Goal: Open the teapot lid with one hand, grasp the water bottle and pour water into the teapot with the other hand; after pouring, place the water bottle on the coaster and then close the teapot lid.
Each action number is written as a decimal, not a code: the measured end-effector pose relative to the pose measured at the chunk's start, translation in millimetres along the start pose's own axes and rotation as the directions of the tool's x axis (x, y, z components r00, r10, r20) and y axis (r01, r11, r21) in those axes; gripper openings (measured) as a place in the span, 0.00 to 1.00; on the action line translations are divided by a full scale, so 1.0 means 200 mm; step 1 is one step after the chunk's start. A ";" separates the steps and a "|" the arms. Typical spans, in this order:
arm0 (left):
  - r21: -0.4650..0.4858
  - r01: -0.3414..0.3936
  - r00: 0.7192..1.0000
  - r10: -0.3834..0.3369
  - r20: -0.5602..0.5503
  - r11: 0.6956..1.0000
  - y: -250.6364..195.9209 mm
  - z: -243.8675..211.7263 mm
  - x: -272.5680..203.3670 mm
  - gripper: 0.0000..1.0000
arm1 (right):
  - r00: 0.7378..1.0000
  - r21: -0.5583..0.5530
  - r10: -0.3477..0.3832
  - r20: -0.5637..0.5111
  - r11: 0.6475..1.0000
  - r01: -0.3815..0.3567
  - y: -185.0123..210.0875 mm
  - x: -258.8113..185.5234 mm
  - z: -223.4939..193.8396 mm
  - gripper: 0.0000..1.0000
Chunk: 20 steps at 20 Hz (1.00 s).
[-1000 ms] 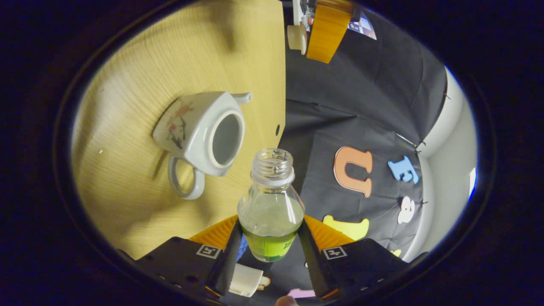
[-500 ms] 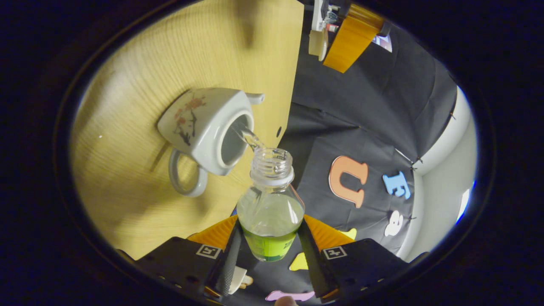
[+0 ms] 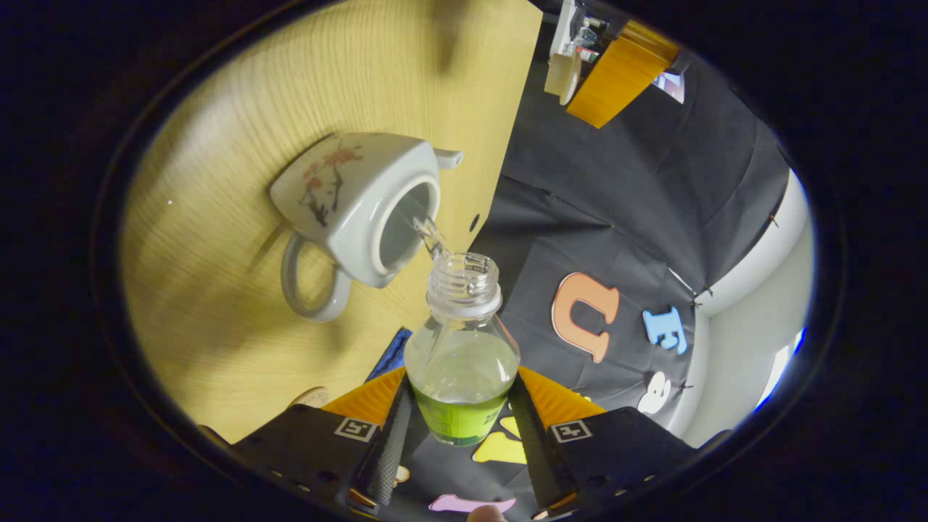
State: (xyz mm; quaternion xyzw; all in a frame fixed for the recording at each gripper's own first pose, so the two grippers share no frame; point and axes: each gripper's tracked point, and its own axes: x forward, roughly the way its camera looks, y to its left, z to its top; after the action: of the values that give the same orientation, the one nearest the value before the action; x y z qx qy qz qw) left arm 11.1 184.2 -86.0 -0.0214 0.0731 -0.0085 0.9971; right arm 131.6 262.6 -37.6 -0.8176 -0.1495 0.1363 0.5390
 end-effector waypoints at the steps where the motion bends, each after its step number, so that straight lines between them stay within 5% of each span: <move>1: 0.000 0.000 1.000 0.000 0.001 1.000 0.00 0.00 0.00 0.04 | 1.000 -0.006 -0.003 0.001 1.000 0.003 -0.01 0.00 0.00 0.72; 20: -0.001 -0.006 1.000 0.006 0.000 1.000 0.02 0.00 -0.01 0.04 | 0.998 -0.153 -0.070 0.010 0.986 0.070 -0.10 0.01 0.00 0.71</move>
State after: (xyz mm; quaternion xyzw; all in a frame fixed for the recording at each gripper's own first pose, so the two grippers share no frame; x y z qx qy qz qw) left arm 9.9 187.4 -86.2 -0.0215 0.0734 -0.0057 0.9971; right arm 132.4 271.2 -18.5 -0.8505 -0.1893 0.1072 0.4789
